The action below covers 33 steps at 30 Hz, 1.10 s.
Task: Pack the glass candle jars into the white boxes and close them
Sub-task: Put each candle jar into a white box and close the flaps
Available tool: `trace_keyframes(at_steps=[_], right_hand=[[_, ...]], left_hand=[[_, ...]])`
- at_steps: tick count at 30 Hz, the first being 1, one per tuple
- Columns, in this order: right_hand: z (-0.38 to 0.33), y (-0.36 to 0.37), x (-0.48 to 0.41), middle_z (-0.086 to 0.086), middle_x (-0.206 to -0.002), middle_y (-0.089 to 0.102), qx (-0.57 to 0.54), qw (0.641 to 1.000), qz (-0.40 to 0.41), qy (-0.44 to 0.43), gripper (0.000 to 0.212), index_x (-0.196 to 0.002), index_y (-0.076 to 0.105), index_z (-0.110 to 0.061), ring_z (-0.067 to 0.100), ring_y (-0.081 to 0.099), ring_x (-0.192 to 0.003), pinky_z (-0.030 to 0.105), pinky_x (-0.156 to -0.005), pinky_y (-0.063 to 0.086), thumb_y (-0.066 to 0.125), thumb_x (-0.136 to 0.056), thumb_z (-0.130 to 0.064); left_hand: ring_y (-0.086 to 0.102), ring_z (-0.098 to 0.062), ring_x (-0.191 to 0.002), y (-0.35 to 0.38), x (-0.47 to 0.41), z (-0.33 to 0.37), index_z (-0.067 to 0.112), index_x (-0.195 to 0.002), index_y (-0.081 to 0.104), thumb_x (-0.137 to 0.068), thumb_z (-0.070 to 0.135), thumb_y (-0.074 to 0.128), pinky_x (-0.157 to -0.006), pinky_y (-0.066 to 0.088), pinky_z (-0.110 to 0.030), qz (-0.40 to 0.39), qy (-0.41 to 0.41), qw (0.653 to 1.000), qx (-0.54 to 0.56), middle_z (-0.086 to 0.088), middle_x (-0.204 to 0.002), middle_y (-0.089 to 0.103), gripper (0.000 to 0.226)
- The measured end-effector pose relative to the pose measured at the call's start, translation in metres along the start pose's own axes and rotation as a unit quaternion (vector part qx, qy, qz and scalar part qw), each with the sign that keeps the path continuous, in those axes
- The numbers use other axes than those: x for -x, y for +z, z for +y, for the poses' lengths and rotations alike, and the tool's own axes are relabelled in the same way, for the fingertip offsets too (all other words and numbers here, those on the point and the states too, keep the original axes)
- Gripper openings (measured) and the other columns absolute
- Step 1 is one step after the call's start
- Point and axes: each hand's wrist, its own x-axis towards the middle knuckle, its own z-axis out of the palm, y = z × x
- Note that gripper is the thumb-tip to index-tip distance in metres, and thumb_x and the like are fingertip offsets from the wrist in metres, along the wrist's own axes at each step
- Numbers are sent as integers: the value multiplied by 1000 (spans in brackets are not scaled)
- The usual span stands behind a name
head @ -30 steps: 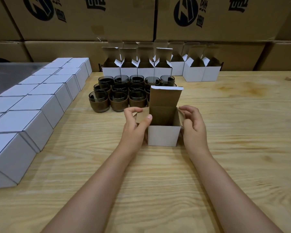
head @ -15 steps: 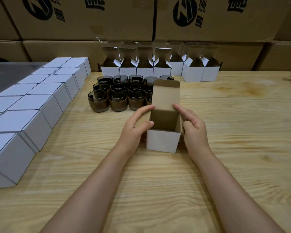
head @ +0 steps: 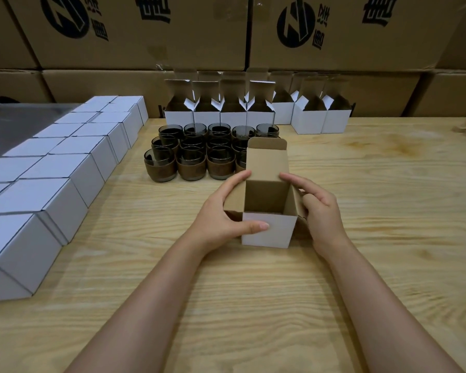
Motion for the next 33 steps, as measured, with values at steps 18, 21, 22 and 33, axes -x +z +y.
trace_keyframes(at_steps=[18, 21, 22, 33], right_hand=[[16, 35, -82, 7, -112, 62, 80, 991, -86, 62, 20, -102, 65, -15, 19, 59, -100, 28, -82, 51, 50, -94, -6], [19, 36, -82, 0, -91, 64, 31, 994, -72, 76, 15, -79, 64, -22, 17, 57, -82, 28, -70, 47, 56, -84, -10], [19, 37, -81, 0, -95, 64, 29, 995, -64, 67, 14, -72, 63, -25, 17, 57, -86, 31, -74, 46, 56, -77, -13], [30, -4, -80, -16, -103, 62, 108, 989, 99, 16, 29, -86, 60, -30, 11, 58, -108, 38, -90, 52, 77, -75, -9]], left_hand=[[51, 15, -104, -3, -6, -8, 33, -132, 46, -55, 26, 86, -76, 45, -4, 121, 2, 991, 56, 18, -125, 50, 87], [51, 15, -103, -3, -6, -8, 35, -131, 46, -53, 29, 85, -75, 45, -4, 122, 0, 991, 57, 17, -127, 49, 88], [51, 16, -103, -3, -6, -9, 35, -132, 45, -54, 28, 86, -75, 44, -3, 122, 1, 991, 52, 17, -127, 49, 88], [48, 21, -105, -3, -10, -16, 37, -135, 44, -62, 18, 89, -78, 41, 0, 116, -1, 993, 36, 29, -124, 47, 88]])
